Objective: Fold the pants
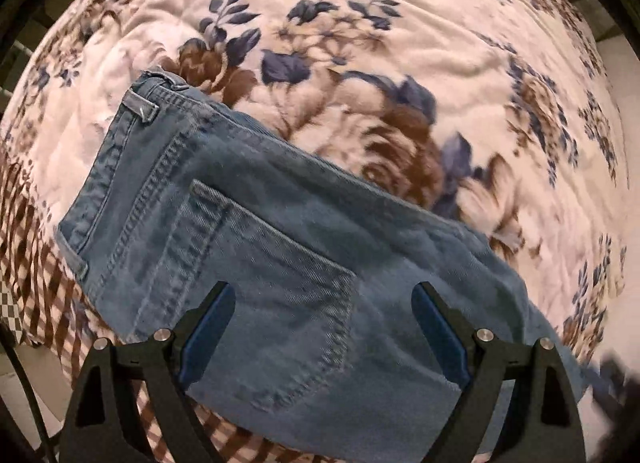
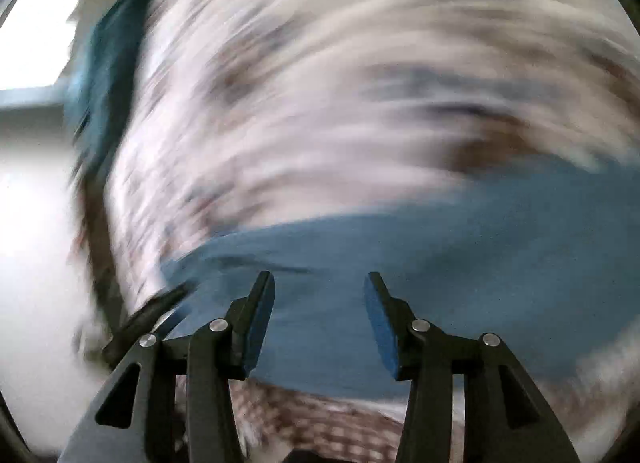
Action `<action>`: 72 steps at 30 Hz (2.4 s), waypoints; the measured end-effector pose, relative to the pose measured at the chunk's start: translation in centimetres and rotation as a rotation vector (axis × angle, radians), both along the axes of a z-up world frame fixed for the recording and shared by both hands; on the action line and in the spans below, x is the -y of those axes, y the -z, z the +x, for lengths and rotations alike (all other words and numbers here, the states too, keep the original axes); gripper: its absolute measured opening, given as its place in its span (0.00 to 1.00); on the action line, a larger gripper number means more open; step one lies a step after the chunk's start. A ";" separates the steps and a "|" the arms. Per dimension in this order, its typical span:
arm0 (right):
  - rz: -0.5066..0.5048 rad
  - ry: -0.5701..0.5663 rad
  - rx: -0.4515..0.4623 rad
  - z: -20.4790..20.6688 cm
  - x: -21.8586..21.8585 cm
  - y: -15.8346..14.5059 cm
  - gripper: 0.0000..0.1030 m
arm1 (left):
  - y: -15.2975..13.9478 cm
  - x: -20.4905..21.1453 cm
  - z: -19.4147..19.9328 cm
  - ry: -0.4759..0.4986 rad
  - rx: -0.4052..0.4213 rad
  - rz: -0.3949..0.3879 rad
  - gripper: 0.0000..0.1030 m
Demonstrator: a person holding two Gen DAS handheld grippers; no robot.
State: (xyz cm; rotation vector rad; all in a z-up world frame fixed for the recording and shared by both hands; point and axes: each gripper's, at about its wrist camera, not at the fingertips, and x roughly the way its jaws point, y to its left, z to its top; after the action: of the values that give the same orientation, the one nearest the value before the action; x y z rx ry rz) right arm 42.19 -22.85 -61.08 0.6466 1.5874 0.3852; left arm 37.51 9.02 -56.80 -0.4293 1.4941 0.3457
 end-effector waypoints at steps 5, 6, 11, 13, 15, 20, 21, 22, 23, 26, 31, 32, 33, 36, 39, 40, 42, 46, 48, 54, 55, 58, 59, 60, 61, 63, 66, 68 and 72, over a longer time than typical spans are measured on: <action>0.068 -0.415 -0.007 7.8 -14.8 4.1 0.48 | -0.1 -1.9 1.6 0.011 -0.015 -0.043 0.88; 0.042 -0.492 -0.018 8.7 -16.7 5.0 0.48 | -0.2 -2.1 1.9 0.012 -0.018 -0.054 0.88; -0.049 -0.734 -0.053 7.1 -19.4 7.4 0.18 | 0.3 -2.3 3.1 0.025 -0.046 -0.126 0.88; -0.033 -0.749 -0.046 6.0 -19.1 6.9 0.12 | 0.6 -2.0 3.4 0.012 -0.072 -0.184 0.87; -0.006 -0.741 -0.010 5.1 -18.4 6.1 0.07 | 1.0 -1.3 3.8 -0.003 -0.102 -0.281 0.88; 0.023 -0.702 0.073 2.5 -17.4 3.3 0.05 | 2.3 1.6 4.5 -0.030 -0.198 -0.503 0.87; 0.031 -0.704 0.094 1.7 -17.3 2.8 0.05 | 2.6 2.2 4.7 -0.022 -0.210 -0.525 0.87; 0.051 -0.705 0.113 1.1 -17.0 2.1 0.05 | 3.0 2.9 4.9 -0.007 -0.222 -0.539 0.87; 0.074 -0.708 0.132 0.4 -17.0 1.6 0.05 | 3.4 3.7 5.1 0.024 -0.237 -0.537 0.87; 0.091 -0.722 0.174 -1.1 -17.5 0.9 0.05 | 3.9 5.4 5.6 0.128 -0.243 -0.478 0.74; 0.104 -0.742 0.190 -2.2 -16.5 1.1 0.05 | 4.4 6.6 4.7 0.245 -0.223 -0.363 0.36; 0.101 -0.745 0.176 -2.2 -16.1 1.4 0.05 | 4.5 6.7 4.4 0.246 -0.214 -0.352 0.33; 0.102 -0.734 0.165 -2.0 -15.5 1.5 0.05 | 4.6 6.6 4.2 0.243 -0.213 -0.353 0.32; 0.168 -0.576 0.050 0.2 -12.2 2.7 0.11 | 4.2 6.6 3.8 0.234 -0.196 -0.359 0.31; 0.268 -0.370 -0.072 2.4 -9.7 4.9 0.48 | 3.8 6.4 3.5 0.221 -0.179 -0.366 0.30; 0.309 -0.328 -0.101 2.8 -9.6 5.6 0.49 | 3.7 6.4 3.4 0.214 -0.174 -0.368 0.30; 0.391 -0.289 -0.180 3.4 -10.4 7.5 0.49 | 3.5 5.9 3.5 0.205 -0.172 -0.375 0.30; 0.514 -0.278 -0.393 3.5 -14.1 12.4 0.49 | 2.5 5.0 2.9 0.201 -0.163 -0.394 0.30; 0.595 -0.220 -0.469 3.6 -15.2 14.3 0.51 | 1.7 4.4 2.4 0.197 -0.161 -0.409 0.30; 0.556 -0.221 -0.466 4.9 -18.4 15.8 0.76 | -1.0 0.2 0.4 0.196 -0.060 -0.327 0.42; 0.522 -0.264 -0.452 5.2 -19.3 15.5 0.76 | -0.6 -1.0 0.4 0.196 -0.054 -0.268 0.42; 0.481 -0.305 -0.367 6.4 -19.6 13.2 0.63 | 1.7 -3.9 0.5 0.174 -0.076 -0.136 0.42; 0.497 -0.277 -0.322 7.3 -18.7 12.1 0.58 | 2.9 -5.3 0.4 0.142 -0.099 -0.139 0.42; 0.510 -0.242 -0.304 7.9 -17.9 11.6 0.57 | 3.6 -6.3 0.2 0.109 -0.105 -0.162 0.42; 0.523 -0.191 -0.284 8.7 -16.4 11.1 0.57 | 3.9 -7.0 0.1 0.085 -0.100 -0.186 0.42; 0.426 -0.239 -0.234 9.8 -15.5 10.3 0.57 | 3.9 -7.2 0.0 0.087 -0.103 -0.193 0.42; 0.394 -0.349 -0.268 10.1 -16.8 10.8 0.57 | 3.7 -7.0 0.0 0.109 -0.107 -0.168 0.42; 0.397 -0.438 -0.312 9.8 -18.9 11.6 0.57 | 3.8 -6.9 0.1 0.097 -0.112 -0.176 0.42; 0.420 -0.546 -0.382 8.4 -22.4 12.4 0.57 | 4.0 -6.9 0.1 0.082 -0.113 -0.190 0.42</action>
State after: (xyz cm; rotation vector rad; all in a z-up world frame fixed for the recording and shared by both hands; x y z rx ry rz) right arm 50.60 -0.50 -73.46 0.6157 2.0699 1.0721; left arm 37.61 15.94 -60.78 -0.5044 1.6575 0.1661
